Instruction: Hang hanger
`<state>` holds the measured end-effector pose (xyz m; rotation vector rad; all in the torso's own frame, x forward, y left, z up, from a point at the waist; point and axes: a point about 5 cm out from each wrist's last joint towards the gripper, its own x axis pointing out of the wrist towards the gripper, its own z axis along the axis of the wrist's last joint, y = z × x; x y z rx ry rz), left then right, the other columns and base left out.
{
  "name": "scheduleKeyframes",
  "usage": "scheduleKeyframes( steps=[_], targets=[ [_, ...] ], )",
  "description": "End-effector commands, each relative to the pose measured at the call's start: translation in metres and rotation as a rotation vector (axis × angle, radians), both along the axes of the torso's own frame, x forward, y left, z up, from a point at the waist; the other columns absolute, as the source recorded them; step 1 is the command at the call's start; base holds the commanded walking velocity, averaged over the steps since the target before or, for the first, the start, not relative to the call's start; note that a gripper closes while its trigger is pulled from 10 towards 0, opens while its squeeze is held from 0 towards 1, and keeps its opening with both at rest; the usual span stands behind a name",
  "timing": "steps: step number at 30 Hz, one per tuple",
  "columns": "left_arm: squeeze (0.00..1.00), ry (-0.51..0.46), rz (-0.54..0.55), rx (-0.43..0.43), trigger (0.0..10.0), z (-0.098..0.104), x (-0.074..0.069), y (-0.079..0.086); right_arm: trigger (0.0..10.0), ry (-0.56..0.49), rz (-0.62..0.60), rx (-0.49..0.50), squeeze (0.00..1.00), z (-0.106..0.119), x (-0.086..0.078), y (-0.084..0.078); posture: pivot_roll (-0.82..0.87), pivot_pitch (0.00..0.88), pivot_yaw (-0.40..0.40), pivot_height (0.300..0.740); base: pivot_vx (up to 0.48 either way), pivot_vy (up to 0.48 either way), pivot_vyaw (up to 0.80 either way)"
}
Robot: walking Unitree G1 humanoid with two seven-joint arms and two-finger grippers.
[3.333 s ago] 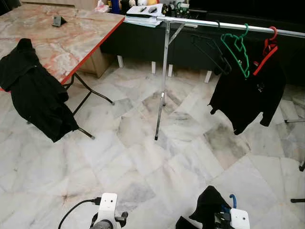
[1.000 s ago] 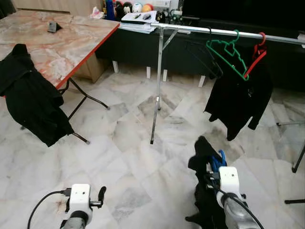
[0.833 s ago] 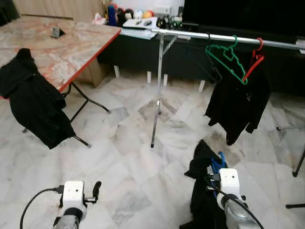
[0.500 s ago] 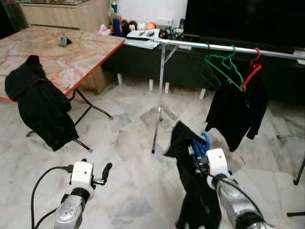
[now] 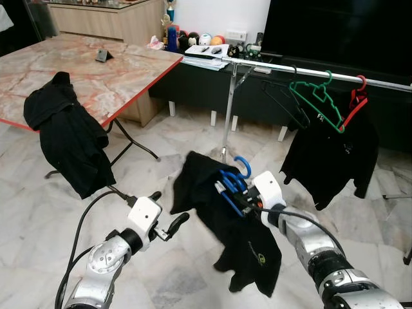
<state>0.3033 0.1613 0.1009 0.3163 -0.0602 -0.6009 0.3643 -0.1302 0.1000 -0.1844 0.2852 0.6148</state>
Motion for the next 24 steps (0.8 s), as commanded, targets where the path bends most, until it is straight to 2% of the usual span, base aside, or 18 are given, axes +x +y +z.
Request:
scheduleKeyframes(
  steps=[1, 6, 7, 8, 9, 12, 13, 19, 24],
  targets=[
    [0.0, 0.015, -0.055, 0.052, 10.0, -0.001, -0.005, -0.006, 10.0, -0.035, -0.016, -0.008, 0.0, 0.01, 0.002, -0.005, 0.07, 0.086, -0.073, 0.74, 0.0, 0.0, 0.0],
    [0.0, 0.021, -0.094, 0.086, 10.0, 0.006, -0.007, -0.007, 10.0, -0.029, -0.01, 0.004, 0.0, 0.012, -0.002, -0.004, 0.05, 0.145, -0.069, 0.74, 0.0, 0.0, 0.0],
    [0.89, 0.013, -0.106, 0.091, 10.0, 0.012, -0.005, -0.008, 10.0, -0.025, 0.021, -0.009, 0.0, 0.013, -0.006, -0.001, 0.05, 0.156, -0.069, 0.74, 0.0, 0.0, 0.0],
    [0.89, 0.01, -0.111, 0.093, 10.0, 0.013, -0.004, -0.009, 10.0, -0.026, 0.033, -0.015, 0.0, 0.013, -0.008, 0.0, 0.05, 0.156, -0.069, 0.74, 0.0, 0.0, 0.0],
    [1.0, 0.004, -0.131, 0.139, 10.0, 0.014, -0.003, -0.008, 10.0, -0.024, 0.044, -0.018, 0.0, 0.013, -0.01, 0.001, 0.04, 0.172, -0.07, 0.74, 0.0, 0.0, 0.0],
    [1.0, -0.019, -0.128, 0.191, 10.0, 0.016, 0.001, -0.007, 10.0, -0.03, 0.058, -0.021, 0.0, 0.016, -0.013, 0.003, 0.04, 0.185, -0.069, 0.74, 0.0, 0.0, 0.0],
    [0.0, -0.023, -0.119, 0.177, 10.0, 0.019, 0.003, -0.007, 10.0, -0.032, 0.068, -0.02, 0.0, 0.018, -0.015, 0.005, 0.04, 0.191, -0.067, 0.74, 0.0, 0.0, 0.0],
    [0.0, -0.031, -0.056, 0.142, 10.0, 0.028, 0.015, -0.011, 10.0, -0.039, 0.145, -0.023, 0.0, 0.03, -0.025, 0.017, 0.03, 0.201, -0.064, 0.74, 0.0, 0.0, 0.0],
    [0.0, -0.025, -0.015, 0.167, 10.0, 0.024, 0.021, -0.014, 10.0, -0.047, 0.163, -0.037, 0.0, 0.038, -0.029, 0.021, 0.03, 0.206, -0.07, 0.74, 0.0, 0.0, 0.0]
  ],
)
